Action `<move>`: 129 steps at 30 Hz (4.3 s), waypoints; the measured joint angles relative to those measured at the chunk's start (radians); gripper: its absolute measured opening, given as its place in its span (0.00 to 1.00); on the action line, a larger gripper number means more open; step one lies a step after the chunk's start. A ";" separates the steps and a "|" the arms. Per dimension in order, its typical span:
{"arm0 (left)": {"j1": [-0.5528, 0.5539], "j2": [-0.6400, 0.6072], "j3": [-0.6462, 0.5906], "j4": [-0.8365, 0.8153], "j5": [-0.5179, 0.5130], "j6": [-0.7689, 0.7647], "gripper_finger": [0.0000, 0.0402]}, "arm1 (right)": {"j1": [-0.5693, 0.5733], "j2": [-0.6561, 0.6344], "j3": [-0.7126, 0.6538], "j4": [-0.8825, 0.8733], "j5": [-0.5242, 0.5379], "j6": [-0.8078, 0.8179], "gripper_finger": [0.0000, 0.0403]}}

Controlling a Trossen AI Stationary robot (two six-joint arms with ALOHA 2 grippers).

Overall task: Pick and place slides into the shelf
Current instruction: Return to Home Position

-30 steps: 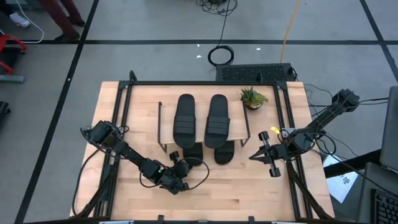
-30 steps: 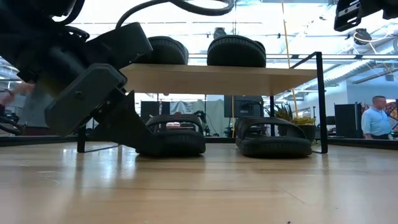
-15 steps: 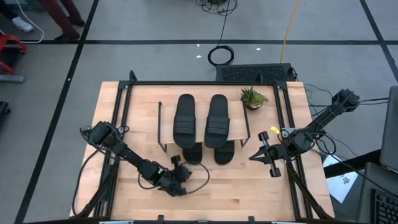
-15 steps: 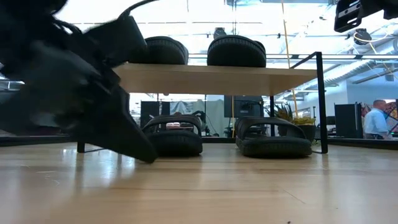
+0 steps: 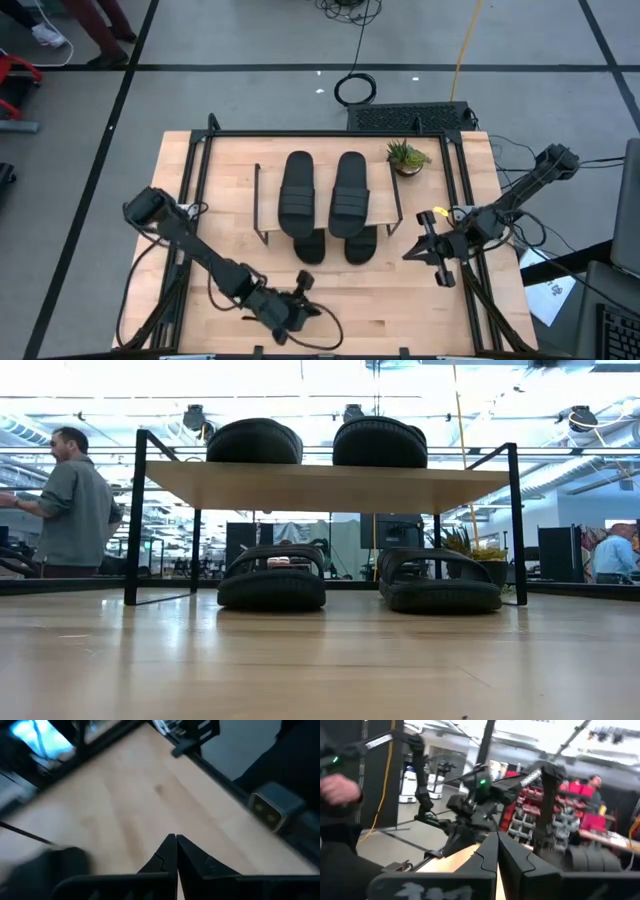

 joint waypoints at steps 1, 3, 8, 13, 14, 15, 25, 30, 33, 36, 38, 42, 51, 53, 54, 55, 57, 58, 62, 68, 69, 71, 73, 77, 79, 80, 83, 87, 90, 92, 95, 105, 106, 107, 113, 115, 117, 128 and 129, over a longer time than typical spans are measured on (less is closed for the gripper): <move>0.011 -0.021 0.021 -0.042 -0.007 0.049 0.00 | -0.011 -0.001 0.030 -0.035 -0.024 -0.018 0.00; 0.043 -0.053 0.072 -0.098 -0.028 0.132 0.00 | -0.041 0.000 0.109 -0.133 -0.064 -0.037 0.00; 0.164 -0.170 0.111 -0.122 -0.063 0.255 0.00 | -0.160 0.011 0.322 -0.453 -0.073 -0.021 0.00; 0.252 -0.345 0.101 -0.177 -0.067 0.255 0.00 | -0.258 -0.035 0.420 -0.564 -0.104 0.050 0.00; 0.255 -0.387 0.087 -0.201 -0.072 0.255 0.00 | -0.267 -0.056 0.424 -0.574 -0.115 0.062 0.00; 0.256 -0.428 0.074 -0.216 -0.075 0.255 0.00 | -0.272 -0.080 0.424 -0.602 -0.126 0.077 0.00; 0.173 -0.895 -0.256 -0.133 -0.247 0.115 0.00 | -0.239 -0.189 0.362 -0.747 -0.097 0.191 0.00; 0.112 -1.098 -0.501 0.018 -0.366 0.049 0.00 | -0.231 -0.232 0.350 -0.801 0.003 0.228 0.00; 0.092 -1.189 -0.622 0.099 -0.373 0.031 0.00 | -0.218 -0.267 0.350 -0.845 0.001 0.236 0.00; 0.087 -1.265 -0.709 0.120 -0.375 0.026 0.00 | -0.206 -0.313 0.350 -0.897 0.054 0.227 0.00; 0.090 -1.312 -0.747 0.139 -0.377 0.019 0.00 | -0.206 -0.341 0.350 -0.923 0.081 0.216 0.00; 0.088 -1.389 -0.800 0.145 -0.377 0.036 0.00 | -0.206 -0.396 0.345 -0.972 0.083 0.187 0.00; 0.090 -1.454 -0.825 0.139 -0.327 0.111 0.00 | -0.264 -0.540 0.243 -0.945 0.082 0.148 0.00; 0.090 -1.454 -0.825 0.135 -0.324 0.121 0.00 | -0.278 -0.568 0.213 -0.966 0.108 0.158 0.00; 0.090 -1.454 -0.825 0.134 -0.324 0.121 0.00 | -0.286 -0.581 0.201 -0.965 0.110 0.169 0.00; 0.090 -1.454 -0.825 0.133 -0.324 0.122 0.00 | -0.290 -0.598 0.193 -0.959 0.106 0.177 0.00; 0.089 -1.454 -0.825 0.132 -0.324 0.123 0.00 | -0.294 -0.642 0.175 -0.952 0.079 0.196 0.00; 0.087 -1.454 -0.825 0.131 -0.324 0.117 0.00 | -0.294 -0.667 0.163 -0.952 0.073 0.213 0.00; 0.057 -1.457 -0.825 0.110 -0.382 0.117 0.00 | -0.294 -0.712 0.123 -0.998 0.057 0.245 0.00; 0.001 -1.489 -0.825 0.088 -0.460 0.129 0.00 | -0.294 -0.713 0.119 -1.034 0.156 0.263 0.00; -0.006 -1.498 -0.825 0.085 -0.468 0.133 0.00 | -0.294 -0.712 0.123 -1.029 0.178 0.278 0.00; -0.018 -1.512 -0.825 0.073 -0.483 0.133 0.00 | -0.294 -0.713 0.117 -0.981 0.213 0.314 0.00; -0.021 -1.521 -0.825 0.042 -0.482 0.122 0.00 | -0.294 -0.713 0.095 -0.958 0.169 0.315 0.00; -0.023 -1.521 -0.825 -0.002 -0.432 0.076 0.00 | -0.294 -0.708 -0.006 -0.787 0.019 0.303 0.00; -0.023 -1.521 -0.825 -0.014 -0.393 0.052 0.00 | -0.294 -0.707 -0.064 -0.696 -0.024 0.281 0.00; -0.023 -1.521 -0.825 -0.018 -0.371 0.040 0.00 | -0.294 -0.707 -0.088 -0.672 -0.037 0.276 0.00; -0.023 -1.519 -0.825 -0.028 -0.308 0.004 0.00 | -0.294 -0.706 -0.141 -0.621 -0.052 0.261 0.00; -0.023 -1.499 -0.825 -0.039 -0.294 -0.037 0.00 | -0.294 -0.706 -0.167 -0.572 -0.062 0.253 0.00; -0.022 -1.480 -0.825 -0.088 -0.294 -0.070 0.00 | -0.294 -0.706 -0.167 -0.572 -0.080 0.237 0.00; -0.021 -1.465 -0.841 -0.094 -0.297 -0.075 0.00 | -0.296 -0.706 -0.168 -0.578 -0.078 0.235 0.00; -0.006 -1.464 -0.890 -0.045 -0.298 -0.033 0.00 | -0.314 -0.706 -0.168 -0.579 -0.084 0.224 0.00; 0.192 -1.499 -1.009 0.103 -0.109 0.088 0.00 | -0.461 -0.700 -0.168 -0.581 -0.238 0.222 0.00; 0.219 -1.500 -1.009 0.100 -0.091 0.088 0.00 | -0.474 -0.700 -0.168 -0.579 -0.238 0.225 0.00; 0.247 -1.500 -1.009 0.092 -0.066 0.087 0.00 | -0.487 -0.700 -0.168 -0.579 -0.241 0.230 0.00; 0.383 -1.500 -1.009 0.059 0.094 0.064 0.00 | -0.554 -0.678 -0.168 -0.580 -0.319 0.259 0.00; 0.408 -1.500 -1.009 0.044 0.104 0.046 0.00 | -0.569 -0.672 -0.181 -0.573 -0.320 0.267 0.00; 0.420 -1.500 -1.009 0.028 0.106 0.027 0.00 | -0.583 -0.671 -0.200 -0.573 -0.340 0.282 0.00; 0.387 -1.521 -1.024 0.007 0.106 0.016 0.00 | -0.608 -0.672 -0.271 -0.465 -0.368 0.292 0.00; 0.383 -1.530 -1.040 0.010 0.106 0.007 0.00 | -0.608 -0.672 -0.271 -0.468 -0.368 0.292 0.00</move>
